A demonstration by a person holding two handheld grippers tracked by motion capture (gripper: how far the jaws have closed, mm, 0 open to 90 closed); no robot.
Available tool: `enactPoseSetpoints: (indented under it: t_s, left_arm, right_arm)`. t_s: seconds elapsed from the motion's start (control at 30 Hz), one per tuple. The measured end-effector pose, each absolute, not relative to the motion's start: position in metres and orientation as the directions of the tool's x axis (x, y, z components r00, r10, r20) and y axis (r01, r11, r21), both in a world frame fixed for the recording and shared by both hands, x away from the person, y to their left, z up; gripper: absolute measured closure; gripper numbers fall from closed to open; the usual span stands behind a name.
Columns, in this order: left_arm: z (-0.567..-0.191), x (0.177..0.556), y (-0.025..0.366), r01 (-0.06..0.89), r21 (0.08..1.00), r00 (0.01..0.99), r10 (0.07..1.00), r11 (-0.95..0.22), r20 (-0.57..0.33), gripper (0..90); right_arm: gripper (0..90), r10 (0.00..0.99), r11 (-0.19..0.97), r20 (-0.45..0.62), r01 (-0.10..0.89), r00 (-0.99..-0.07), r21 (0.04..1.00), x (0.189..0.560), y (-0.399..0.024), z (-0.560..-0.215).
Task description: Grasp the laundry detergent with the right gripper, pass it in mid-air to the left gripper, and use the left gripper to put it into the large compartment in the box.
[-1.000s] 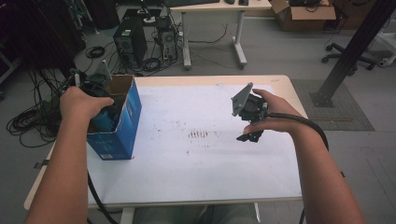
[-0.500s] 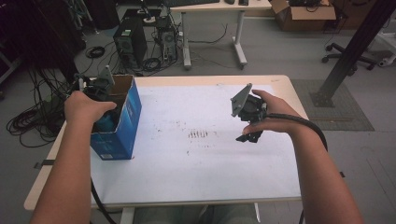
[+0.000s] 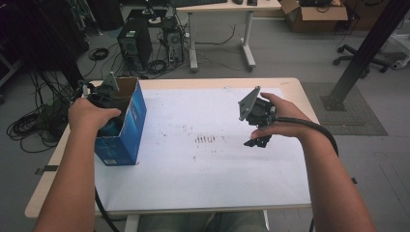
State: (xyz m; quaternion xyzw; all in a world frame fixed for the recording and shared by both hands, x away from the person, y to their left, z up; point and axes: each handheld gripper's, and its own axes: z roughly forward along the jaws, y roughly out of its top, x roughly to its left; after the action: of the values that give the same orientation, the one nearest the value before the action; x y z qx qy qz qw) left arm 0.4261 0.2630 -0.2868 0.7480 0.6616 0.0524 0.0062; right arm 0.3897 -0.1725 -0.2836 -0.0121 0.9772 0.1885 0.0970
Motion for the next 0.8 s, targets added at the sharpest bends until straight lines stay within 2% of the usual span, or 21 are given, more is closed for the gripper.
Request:
enactPoseSetpoints:
  t_s: [0.8]
  left_arm:
    - [-0.2827, 0.4279, 0.2639, 0.989, 0.094, 0.106, 0.993, -0.112, 0.060, 35.2]
  right_arm:
    - [2.6, 0.020, 0.928, -0.196, -0.055, -0.980, 0.368, 0.3898, -0.1743, -0.2883]
